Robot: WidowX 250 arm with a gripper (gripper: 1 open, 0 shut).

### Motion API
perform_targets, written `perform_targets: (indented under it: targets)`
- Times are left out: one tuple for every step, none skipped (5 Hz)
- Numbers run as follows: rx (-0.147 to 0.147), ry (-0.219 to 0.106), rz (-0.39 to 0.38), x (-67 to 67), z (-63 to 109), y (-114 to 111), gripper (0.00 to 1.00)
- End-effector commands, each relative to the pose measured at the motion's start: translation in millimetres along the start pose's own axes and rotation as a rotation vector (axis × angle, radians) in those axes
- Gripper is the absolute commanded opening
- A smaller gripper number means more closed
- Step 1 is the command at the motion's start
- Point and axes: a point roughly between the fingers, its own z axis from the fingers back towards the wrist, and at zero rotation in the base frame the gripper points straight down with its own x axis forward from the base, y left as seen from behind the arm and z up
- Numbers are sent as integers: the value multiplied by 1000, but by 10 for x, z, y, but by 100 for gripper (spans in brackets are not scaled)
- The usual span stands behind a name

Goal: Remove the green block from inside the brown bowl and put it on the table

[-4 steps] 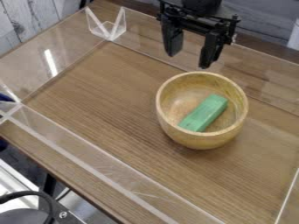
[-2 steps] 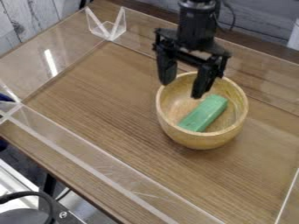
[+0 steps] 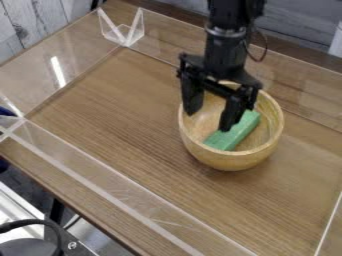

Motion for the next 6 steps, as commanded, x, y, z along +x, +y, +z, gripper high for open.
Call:
perform_targets:
  targets:
    - [11,-42,-21,84,29,-53,100]
    - [16,-38,-32,124,-27,-102,100]
    - [22,-40,-45,161,-88,-156,100]
    - [28,-39,-56,196,-158,-195,100]
    - [32,-31,-63,220,-223,-217,100]
    - [31,-35,-64,220,-231,-226,100]
